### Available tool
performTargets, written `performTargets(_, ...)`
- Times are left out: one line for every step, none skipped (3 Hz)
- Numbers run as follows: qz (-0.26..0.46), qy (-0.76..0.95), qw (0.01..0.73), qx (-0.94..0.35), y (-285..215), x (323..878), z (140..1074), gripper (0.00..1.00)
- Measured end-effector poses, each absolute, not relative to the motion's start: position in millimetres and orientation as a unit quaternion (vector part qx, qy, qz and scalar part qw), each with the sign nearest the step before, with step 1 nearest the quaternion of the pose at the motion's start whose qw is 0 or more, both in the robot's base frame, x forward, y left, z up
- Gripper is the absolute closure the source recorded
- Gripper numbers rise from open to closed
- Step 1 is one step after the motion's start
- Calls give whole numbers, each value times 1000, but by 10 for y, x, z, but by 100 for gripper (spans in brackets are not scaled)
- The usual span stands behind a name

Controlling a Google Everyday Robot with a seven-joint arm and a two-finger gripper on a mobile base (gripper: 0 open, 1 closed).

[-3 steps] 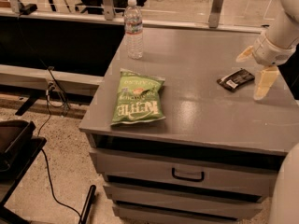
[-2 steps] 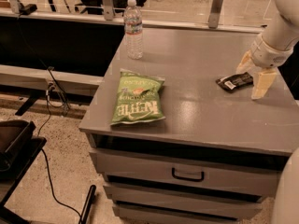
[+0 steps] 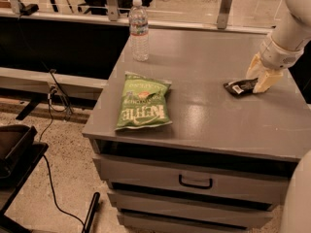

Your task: Move rxbar chocolate near green jalapeno chip bag

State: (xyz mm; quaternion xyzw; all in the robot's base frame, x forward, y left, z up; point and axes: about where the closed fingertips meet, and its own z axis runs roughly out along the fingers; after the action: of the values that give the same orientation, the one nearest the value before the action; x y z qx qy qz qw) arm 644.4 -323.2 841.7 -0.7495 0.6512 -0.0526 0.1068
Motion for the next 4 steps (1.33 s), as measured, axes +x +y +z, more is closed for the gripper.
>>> performTargets(-62,647,106,-753,-3109,6405,8462,100)
performTargets(-59,660,163,-731,-2951,6322,8715,100)
performTargets(-54,662,236,-710,-2650,6186,9044,100)
performTargets(-61,650,261,-711,-2273,6081,9140,100)
